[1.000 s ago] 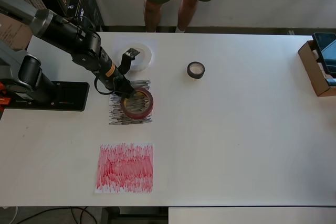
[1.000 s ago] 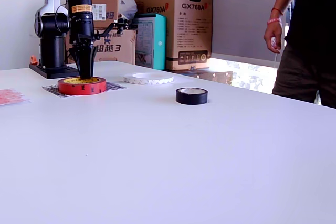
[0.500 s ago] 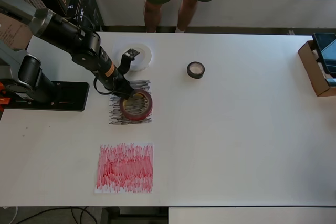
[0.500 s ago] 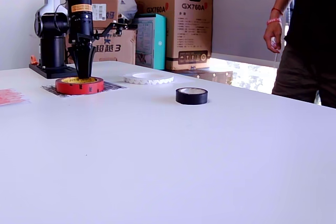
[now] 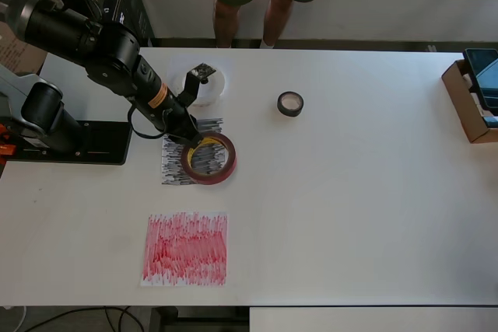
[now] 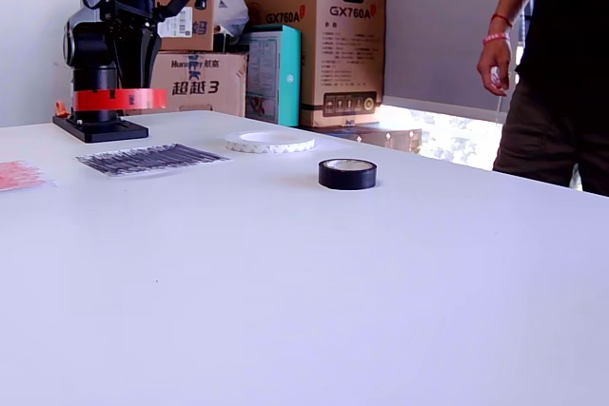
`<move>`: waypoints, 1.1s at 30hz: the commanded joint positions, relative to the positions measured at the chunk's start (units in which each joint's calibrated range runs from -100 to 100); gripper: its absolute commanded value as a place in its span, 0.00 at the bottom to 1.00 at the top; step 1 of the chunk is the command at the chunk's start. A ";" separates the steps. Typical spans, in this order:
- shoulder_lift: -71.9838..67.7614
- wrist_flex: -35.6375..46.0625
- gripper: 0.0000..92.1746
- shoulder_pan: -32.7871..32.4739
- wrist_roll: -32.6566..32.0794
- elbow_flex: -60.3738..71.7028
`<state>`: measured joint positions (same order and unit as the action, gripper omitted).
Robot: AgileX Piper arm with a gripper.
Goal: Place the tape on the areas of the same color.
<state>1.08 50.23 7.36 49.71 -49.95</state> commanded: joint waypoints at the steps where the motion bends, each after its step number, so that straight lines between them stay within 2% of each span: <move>1: -0.33 9.04 0.13 4.31 0.88 3.75; 5: -0.42 8.96 0.13 7.46 1.29 4.93; 12: -0.61 8.53 0.13 14.96 8.66 4.38; 19: -6.51 -8.52 0.13 21.51 14.71 0.11; 23: -11.46 -13.78 0.13 21.99 14.88 0.93; 33: -13.71 -14.38 0.13 21.99 14.96 2.84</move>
<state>-12.24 35.99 29.00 64.26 -47.23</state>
